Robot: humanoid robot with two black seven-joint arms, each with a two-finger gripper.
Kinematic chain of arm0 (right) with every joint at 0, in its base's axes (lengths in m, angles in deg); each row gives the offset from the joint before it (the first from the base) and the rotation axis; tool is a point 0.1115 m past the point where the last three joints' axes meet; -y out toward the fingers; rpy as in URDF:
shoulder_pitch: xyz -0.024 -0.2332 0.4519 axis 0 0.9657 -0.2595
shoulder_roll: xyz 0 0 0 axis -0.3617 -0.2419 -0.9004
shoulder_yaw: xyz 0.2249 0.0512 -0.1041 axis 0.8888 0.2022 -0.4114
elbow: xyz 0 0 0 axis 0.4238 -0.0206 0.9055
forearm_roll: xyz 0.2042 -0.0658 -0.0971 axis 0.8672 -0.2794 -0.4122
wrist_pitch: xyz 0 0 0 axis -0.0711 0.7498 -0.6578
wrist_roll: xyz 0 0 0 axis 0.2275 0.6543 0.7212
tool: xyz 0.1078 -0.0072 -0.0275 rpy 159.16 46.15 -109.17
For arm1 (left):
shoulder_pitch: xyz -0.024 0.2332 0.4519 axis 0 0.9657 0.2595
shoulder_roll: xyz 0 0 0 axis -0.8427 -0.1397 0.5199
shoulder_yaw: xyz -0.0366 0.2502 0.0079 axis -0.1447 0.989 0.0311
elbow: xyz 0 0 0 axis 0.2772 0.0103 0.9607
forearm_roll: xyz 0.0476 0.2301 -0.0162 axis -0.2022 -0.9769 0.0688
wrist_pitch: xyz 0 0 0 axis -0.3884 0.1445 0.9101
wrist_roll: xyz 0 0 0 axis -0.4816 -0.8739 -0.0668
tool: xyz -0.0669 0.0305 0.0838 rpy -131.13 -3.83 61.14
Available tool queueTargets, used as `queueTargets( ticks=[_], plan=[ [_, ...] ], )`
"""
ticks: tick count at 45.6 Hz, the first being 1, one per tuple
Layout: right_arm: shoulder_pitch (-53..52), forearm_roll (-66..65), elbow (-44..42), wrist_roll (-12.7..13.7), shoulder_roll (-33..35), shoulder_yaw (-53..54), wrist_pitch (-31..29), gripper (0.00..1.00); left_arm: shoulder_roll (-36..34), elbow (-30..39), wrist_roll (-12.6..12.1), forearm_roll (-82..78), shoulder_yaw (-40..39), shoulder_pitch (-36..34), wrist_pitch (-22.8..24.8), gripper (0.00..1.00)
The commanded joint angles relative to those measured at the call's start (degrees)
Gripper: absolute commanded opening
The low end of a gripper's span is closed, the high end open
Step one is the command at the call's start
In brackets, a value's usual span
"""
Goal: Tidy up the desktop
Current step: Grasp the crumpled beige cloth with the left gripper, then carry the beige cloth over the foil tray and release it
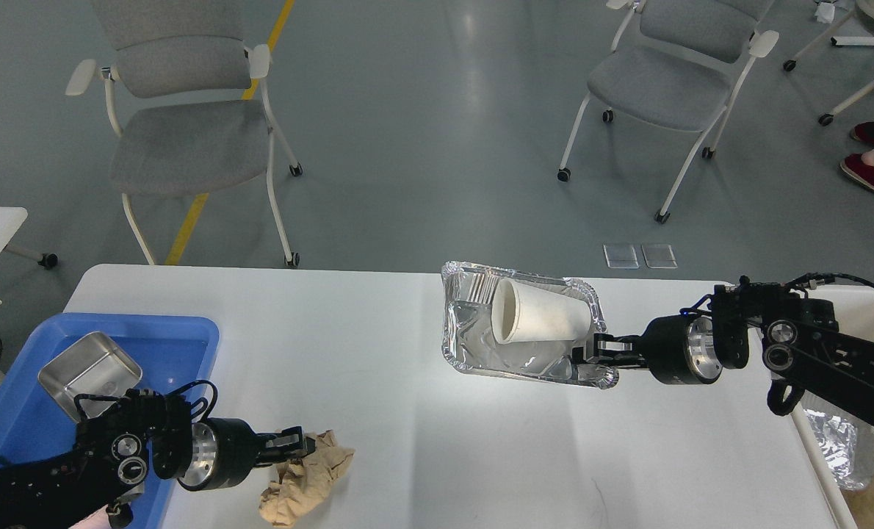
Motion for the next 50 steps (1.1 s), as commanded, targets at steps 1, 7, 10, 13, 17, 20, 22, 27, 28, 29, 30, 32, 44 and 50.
queueTargets(
  ticks=[1, 7, 10, 13, 17, 20, 22, 27, 28, 29, 30, 32, 44, 50],
  plan=[
    [0.0, 0.0, 0.0, 0.0, 0.1, 0.0, 0.0, 0.00, -6.3, 6.1, -0.5, 0.1, -0.7, -2.7, 0.8, 0.00],
    [0.0, 0.0, 0.0, 0.0, 0.1, 0.0, 0.0, 0.00, -15.5, 13.7, -1.0, 1.7, -6.4, -4.3, 3.0, 0.00],
    [0.0, 0.0, -0.1, 0.0, 0.1, 0.0, 0.0, 0.00, -21.1, 17.0, -1.5, 4.8, -10.8, -4.3, 5.5, 0.00],
    [0.1, 0.0, -0.1, 0.0, 0.1, 0.0, 0.0, 0.00, -26.5, 18.3, -2.0, 9.9, -15.4, -4.7, 7.8, 0.00],
    [0.1, -0.1, -0.2, 0.0, 0.1, 0.0, 0.0, 0.00, -33.2, 18.2, -2.0, 16.3, -22.0, -6.0, 12.3, 0.00],
    [0.2, -0.1, -0.2, 0.0, 0.0, 0.0, 0.0, 0.00, -37.3, 18.2, -2.0, 20.0, -27.3, -7.4, 15.8, 0.00],
    [0.2, -0.1, -0.3, 0.0, -0.1, 0.0, 0.0, 0.00, -39.4, 18.1, -2.0, 22.6, -31.1, -8.0, 17.7, 0.00],
    [0.4, -0.1, -0.3, 0.0, 0.0, 0.0, 0.0, 0.00, -44.6, 17.8, -2.0, 29.0, -37.6, -10.4, 20.9, 0.00],
    [0.4, -0.1, -0.3, 0.0, 0.0, 0.0, 0.0, 0.00, -45.3, 17.8, -2.0, 29.7, -37.7, -10.8, 21.1, 0.00],
    [0.4, -0.1, -0.3, 0.0, 0.1, 0.0, 0.0, 0.00, -45.6, 17.7, -2.0, 30.2, -37.7, -11.2, 21.4, 0.00],
    [0.4, -0.1, -0.3, 0.0, 0.1, 0.0, 0.0, 0.00, -45.8, 17.7, -2.0, 30.6, -37.6, -11.4, 21.4, 0.00],
    [0.5, -0.1, -0.3, 0.0, 0.1, 0.0, 0.0, 0.00, -45.5, 17.7, -2.0, 30.6, -37.6, -11.5, 21.5, 0.00],
    [0.4, 0.1, 0.0, 0.0, -0.4, 0.5, 0.0, 0.00, -31.9, 17.3, -5.2, 27.6, -36.1, -11.8, 16.1, 0.00],
    [0.3, 0.2, 0.3, 0.0, -0.6, 1.0, 0.1, 0.00, -18.1, 15.5, -5.6, 16.5, -28.6, -19.2, 15.6, 0.00]
  ],
)
